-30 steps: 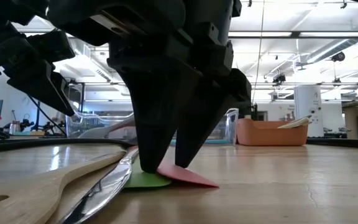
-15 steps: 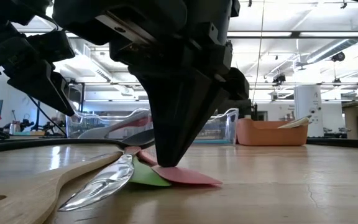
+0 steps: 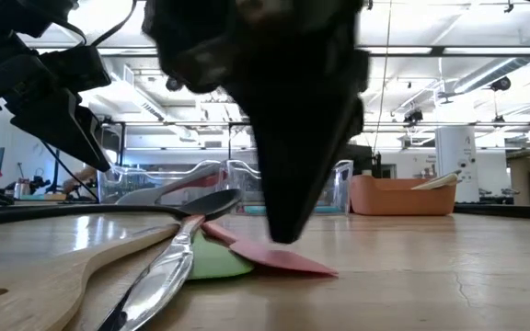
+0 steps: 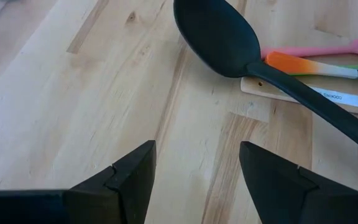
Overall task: Pick & Place Kitchen Items
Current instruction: Put the pink spatula into the right transparent bin
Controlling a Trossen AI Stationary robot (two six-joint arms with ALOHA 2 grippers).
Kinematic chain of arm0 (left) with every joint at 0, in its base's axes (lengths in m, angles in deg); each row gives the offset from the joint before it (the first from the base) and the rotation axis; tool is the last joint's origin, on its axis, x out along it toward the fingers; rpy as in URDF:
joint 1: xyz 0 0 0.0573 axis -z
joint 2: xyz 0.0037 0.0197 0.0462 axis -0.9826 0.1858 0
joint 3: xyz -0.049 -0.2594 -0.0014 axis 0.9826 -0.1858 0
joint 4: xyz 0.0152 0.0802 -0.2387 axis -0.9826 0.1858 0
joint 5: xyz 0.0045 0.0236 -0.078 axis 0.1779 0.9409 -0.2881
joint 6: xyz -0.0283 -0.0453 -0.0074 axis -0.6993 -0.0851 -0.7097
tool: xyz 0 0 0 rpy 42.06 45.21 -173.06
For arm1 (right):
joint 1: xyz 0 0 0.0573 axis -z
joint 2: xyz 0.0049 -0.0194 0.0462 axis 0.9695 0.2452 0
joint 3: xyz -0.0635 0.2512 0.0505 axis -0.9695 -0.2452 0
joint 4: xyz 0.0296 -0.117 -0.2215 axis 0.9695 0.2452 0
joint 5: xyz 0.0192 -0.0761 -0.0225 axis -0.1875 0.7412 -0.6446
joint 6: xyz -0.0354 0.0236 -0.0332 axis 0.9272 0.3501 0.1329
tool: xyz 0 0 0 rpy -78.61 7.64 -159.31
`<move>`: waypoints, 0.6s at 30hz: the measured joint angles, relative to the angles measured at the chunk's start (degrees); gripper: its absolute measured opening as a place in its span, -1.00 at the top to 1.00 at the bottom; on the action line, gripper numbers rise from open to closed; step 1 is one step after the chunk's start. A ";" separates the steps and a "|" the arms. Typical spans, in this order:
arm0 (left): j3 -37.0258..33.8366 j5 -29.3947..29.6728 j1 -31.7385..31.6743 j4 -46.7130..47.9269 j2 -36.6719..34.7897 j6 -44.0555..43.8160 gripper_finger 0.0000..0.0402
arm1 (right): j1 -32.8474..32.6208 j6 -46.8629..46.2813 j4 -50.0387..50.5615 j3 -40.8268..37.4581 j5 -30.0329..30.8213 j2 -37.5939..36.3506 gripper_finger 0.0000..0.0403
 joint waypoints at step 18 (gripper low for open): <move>0.00 0.00 0.04 -0.02 0.00 0.00 -0.16 | -0.71 4.35 -1.92 -2.14 3.65 -0.20 -0.57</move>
